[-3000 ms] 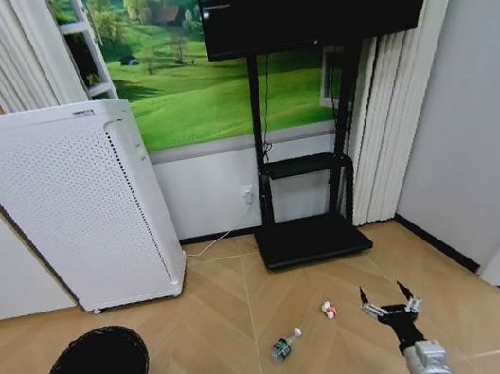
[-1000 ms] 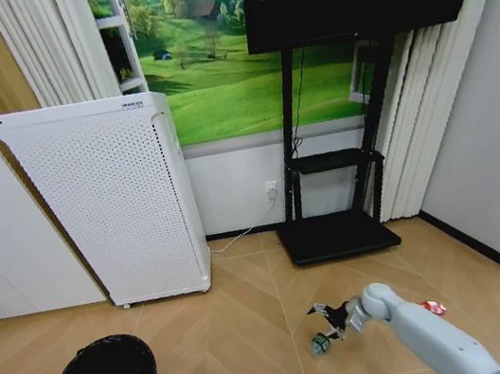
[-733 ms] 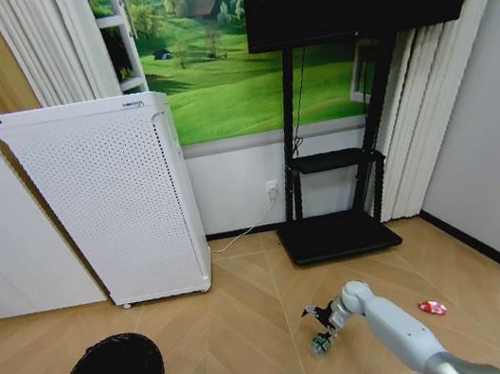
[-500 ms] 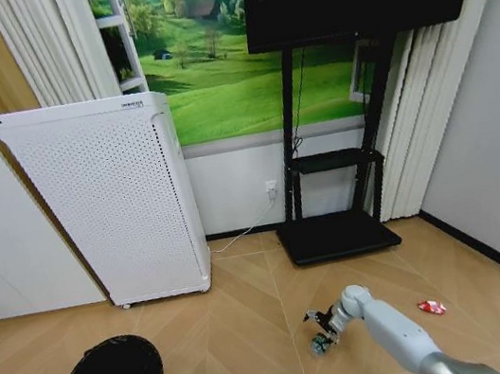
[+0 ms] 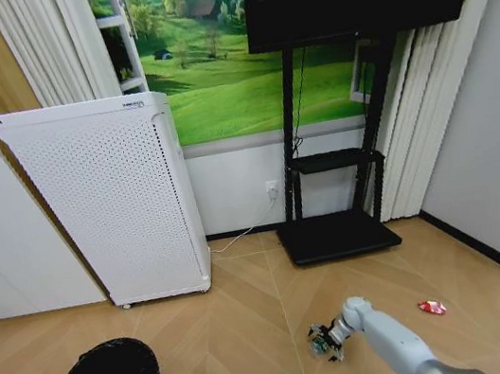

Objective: Pick up the trash bin and place the garbage on the floor into it.

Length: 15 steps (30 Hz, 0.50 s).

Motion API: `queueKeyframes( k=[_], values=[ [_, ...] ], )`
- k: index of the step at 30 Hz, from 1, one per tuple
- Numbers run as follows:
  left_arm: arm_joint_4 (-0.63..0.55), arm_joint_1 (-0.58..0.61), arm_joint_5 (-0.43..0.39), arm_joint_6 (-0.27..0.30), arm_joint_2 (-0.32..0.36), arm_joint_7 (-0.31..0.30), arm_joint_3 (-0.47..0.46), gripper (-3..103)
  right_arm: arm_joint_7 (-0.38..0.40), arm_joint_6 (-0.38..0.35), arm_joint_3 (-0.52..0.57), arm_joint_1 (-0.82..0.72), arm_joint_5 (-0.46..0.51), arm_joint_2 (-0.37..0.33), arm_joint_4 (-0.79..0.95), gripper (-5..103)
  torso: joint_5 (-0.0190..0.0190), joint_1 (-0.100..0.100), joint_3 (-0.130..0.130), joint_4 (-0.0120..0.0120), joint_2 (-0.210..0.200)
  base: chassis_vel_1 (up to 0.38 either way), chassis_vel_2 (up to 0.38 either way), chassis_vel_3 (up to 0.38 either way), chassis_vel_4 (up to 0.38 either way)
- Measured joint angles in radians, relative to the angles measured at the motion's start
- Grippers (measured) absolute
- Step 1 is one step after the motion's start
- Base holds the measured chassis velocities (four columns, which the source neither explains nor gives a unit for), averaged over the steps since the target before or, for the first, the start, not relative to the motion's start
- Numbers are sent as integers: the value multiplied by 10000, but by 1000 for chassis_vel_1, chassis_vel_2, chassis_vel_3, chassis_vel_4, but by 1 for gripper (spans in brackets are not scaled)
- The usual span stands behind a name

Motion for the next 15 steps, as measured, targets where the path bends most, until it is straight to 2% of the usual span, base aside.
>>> queueKeyframes(
  k=[8, 10, 13, 15],
  values=[
    [123, -90, -53, -10, 55, 18, 35, 2, 419, -423, -275, 377, -281, 285, -484, 100, 2, -1, 1, 1, 0, 0, 0, 0, 0],
    [173, -102, -105, -26, 76, 20, 17, 2, 7, -798, -411, 430, -635, 266, -303, 100, 0, -2, 1, 2, 0, 0, 0, 0, 0],
    [196, -96, -126, -47, 69, 37, 7, 2, -227, -870, -417, 442, -839, 230, -226, 103, 1, -1, 0, 2, 0, 0, 0, 0, 0],
    [266, -70, -127, -107, -4, 88, 30, 2, -390, -887, -409, 442, -921, 150, -152, 94, 0, -1, 1, 0, 0, 0, 0, 0, 0]
  ],
)
